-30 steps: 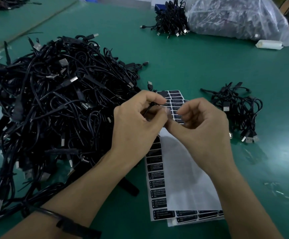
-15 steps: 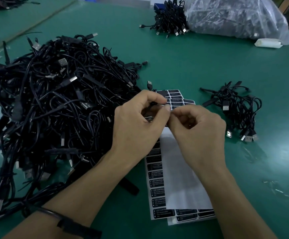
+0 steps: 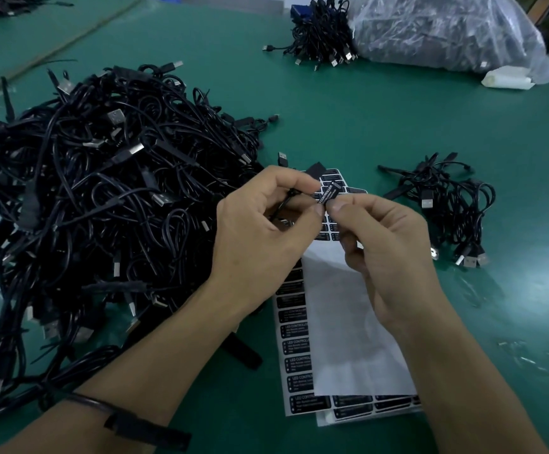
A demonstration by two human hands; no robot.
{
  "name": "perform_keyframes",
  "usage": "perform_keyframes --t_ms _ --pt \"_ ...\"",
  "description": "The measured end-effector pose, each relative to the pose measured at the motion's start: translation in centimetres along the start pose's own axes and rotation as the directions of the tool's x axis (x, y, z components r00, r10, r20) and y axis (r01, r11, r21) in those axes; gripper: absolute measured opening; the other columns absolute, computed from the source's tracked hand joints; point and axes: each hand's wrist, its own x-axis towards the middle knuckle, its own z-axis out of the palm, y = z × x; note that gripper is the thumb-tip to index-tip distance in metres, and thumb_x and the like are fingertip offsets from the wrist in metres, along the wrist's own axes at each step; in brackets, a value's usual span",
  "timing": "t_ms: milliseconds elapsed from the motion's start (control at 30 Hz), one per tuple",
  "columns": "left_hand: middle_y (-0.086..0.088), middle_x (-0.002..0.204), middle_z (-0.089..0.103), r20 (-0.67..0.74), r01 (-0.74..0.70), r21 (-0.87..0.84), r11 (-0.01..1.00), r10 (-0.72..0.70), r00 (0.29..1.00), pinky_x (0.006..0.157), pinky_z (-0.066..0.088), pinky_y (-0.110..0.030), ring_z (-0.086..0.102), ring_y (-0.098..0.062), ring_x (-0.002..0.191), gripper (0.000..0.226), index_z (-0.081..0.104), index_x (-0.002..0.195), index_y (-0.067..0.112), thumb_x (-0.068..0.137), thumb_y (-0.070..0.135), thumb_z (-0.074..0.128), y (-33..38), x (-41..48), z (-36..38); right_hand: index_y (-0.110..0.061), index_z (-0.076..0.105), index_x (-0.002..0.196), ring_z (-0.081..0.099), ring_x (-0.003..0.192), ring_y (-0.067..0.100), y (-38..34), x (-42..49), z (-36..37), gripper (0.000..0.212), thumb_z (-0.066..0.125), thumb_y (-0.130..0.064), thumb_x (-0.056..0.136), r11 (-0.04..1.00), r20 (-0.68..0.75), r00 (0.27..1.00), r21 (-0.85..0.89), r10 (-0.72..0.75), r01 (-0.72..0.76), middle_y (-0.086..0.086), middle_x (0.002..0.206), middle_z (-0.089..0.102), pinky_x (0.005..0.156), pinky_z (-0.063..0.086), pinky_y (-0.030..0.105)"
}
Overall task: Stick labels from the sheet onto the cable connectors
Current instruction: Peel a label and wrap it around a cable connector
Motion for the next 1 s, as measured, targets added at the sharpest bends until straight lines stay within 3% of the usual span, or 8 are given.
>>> perform_keyframes --t_ms 167,400,533,667,767,900,1000 --pt "0.001 0.077 0.074 0.005 -0.013 0.010 1.000 0.013 1.000 0.063 0.056 -0.025 0.069 -0.016 0.068 0.025 0.069 0.096 0.021 0.085 -0.002 0.071 -0.04 0.04 -0.08 -0.017 0.076 0.082 0.052 0.048 -0.001 -0.26 -0.20 -0.07 0.009 0.074 -0.010 0.086 0.997 -0.040 0.996 -0.025 -0.080 0.079 -0.015 0.054 0.060 0.045 0.037 0.008" --pt "-0.001 0.075 0.073 0.019 -0.004 0.006 1.000 0.003 1.000 0.063 0.055 -0.026 0.068 -0.016 0.066 0.021 0.070 0.096 0.017 0.084 0.000 0.071 -0.10 -0.04 -0.04 -0.020 0.075 0.068 0.036 0.045 0.002 -0.21 0.02 -0.38 0.022 0.072 -0.010 0.088 0.995 -0.017 0.996 -0.052 -0.089 0.088 -0.015 0.050 0.050 0.043 0.030 0.012" --pt "-0.004 0.079 0.075 0.016 0.014 -0.035 0.999 -0.014 1.000 0.065 0.060 -0.038 0.073 -0.025 0.071 0.017 0.069 0.096 0.024 0.090 0.008 0.066 0.26 -0.14 0.08 -0.018 0.072 0.070 0.038 0.043 -0.001 -0.38 0.05 -0.35 0.023 0.069 -0.008 0.090 0.993 -0.027 0.994 -0.053 -0.106 0.105 -0.017 0.048 0.050 0.044 0.032 0.008" --pt "0.002 0.086 0.078 0.024 0.051 -0.065 0.997 -0.049 0.999 0.063 0.054 -0.017 0.076 -0.012 0.074 0.024 0.058 0.111 0.034 0.098 0.014 0.053 0.52 -0.06 -0.07 -0.019 0.072 0.069 0.035 0.046 0.001 -0.13 0.14 -0.25 0.024 0.069 -0.010 0.091 0.994 -0.063 0.993 -0.015 -0.104 0.104 -0.015 0.050 0.049 0.045 0.032 0.011" --pt "0.003 0.088 0.078 0.026 0.076 -0.078 0.994 -0.074 0.997 0.062 0.052 -0.016 0.076 -0.011 0.075 0.026 0.051 0.113 0.037 0.099 0.015 0.051 0.36 -0.05 -0.04 -0.021 0.073 0.067 0.031 0.050 0.008 -0.10 0.26 -0.38 0.026 0.070 -0.011 0.091 0.994 -0.084 0.993 0.073 -0.079 0.085 -0.004 0.056 0.045 0.043 0.028 0.018" --pt "0.003 0.088 0.078 0.062 0.064 -0.083 0.994 -0.059 0.996 0.063 0.052 -0.016 0.075 -0.011 0.076 0.024 0.050 0.108 0.034 0.101 0.011 0.052 0.13 -0.12 -0.08 -0.026 0.071 0.088 0.053 0.063 0.009 -0.03 0.38 -0.71 0.013 0.070 -0.013 0.091 0.982 -0.095 0.990 0.146 -0.106 0.119 -0.002 0.073 0.063 0.055 0.042 0.022" --pt "0.002 0.089 0.079 0.111 0.033 -0.090 0.995 -0.023 0.994 0.064 0.052 -0.015 0.075 -0.011 0.077 0.018 0.050 0.105 0.030 0.099 0.012 0.053 0.10 -0.21 -0.05 -0.031 0.062 0.115 0.070 0.086 0.018 0.30 0.42 -0.59 0.032 0.073 -0.017 0.088 0.984 -0.071 0.992 0.141 -0.101 0.111 -0.001 0.085 0.072 0.077 0.051 0.030"
